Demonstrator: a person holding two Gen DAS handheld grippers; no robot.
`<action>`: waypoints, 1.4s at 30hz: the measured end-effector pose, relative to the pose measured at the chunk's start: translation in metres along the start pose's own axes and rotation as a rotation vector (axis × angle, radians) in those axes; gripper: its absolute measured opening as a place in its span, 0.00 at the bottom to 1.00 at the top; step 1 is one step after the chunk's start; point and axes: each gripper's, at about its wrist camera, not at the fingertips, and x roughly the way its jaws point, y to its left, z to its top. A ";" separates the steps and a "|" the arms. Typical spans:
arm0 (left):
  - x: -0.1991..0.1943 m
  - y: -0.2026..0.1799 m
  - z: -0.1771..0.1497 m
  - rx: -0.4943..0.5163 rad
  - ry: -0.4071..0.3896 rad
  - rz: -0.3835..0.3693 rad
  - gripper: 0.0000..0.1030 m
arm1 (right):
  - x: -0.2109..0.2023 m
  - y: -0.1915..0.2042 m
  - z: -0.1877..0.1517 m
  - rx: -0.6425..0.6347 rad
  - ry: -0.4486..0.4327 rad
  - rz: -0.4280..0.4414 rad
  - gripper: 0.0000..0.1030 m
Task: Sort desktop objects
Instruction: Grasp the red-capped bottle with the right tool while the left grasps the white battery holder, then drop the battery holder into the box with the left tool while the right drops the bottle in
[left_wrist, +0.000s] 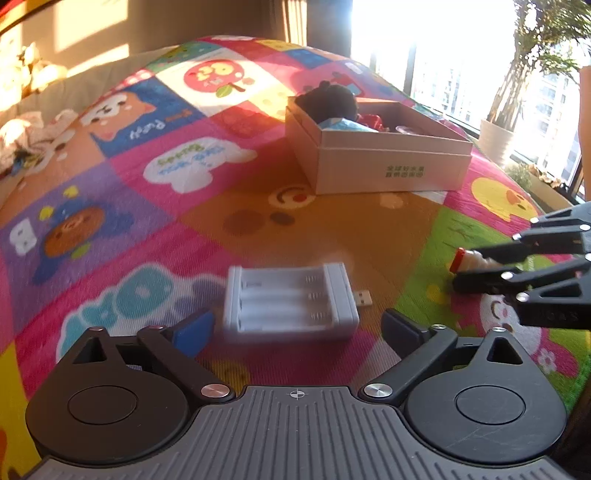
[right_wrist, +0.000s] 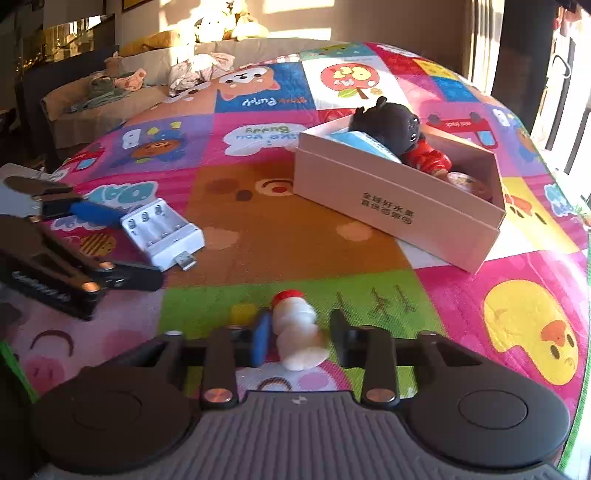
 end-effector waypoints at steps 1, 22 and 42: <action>0.003 -0.001 0.002 0.010 -0.003 0.012 0.97 | -0.001 0.001 0.000 -0.002 0.002 0.004 0.25; -0.091 0.027 0.045 0.009 -0.253 0.146 0.80 | -0.052 -0.021 0.013 0.034 -0.112 -0.064 0.24; 0.064 -0.094 0.191 0.102 -0.275 -0.167 0.91 | -0.123 -0.094 0.067 0.077 -0.321 -0.166 0.24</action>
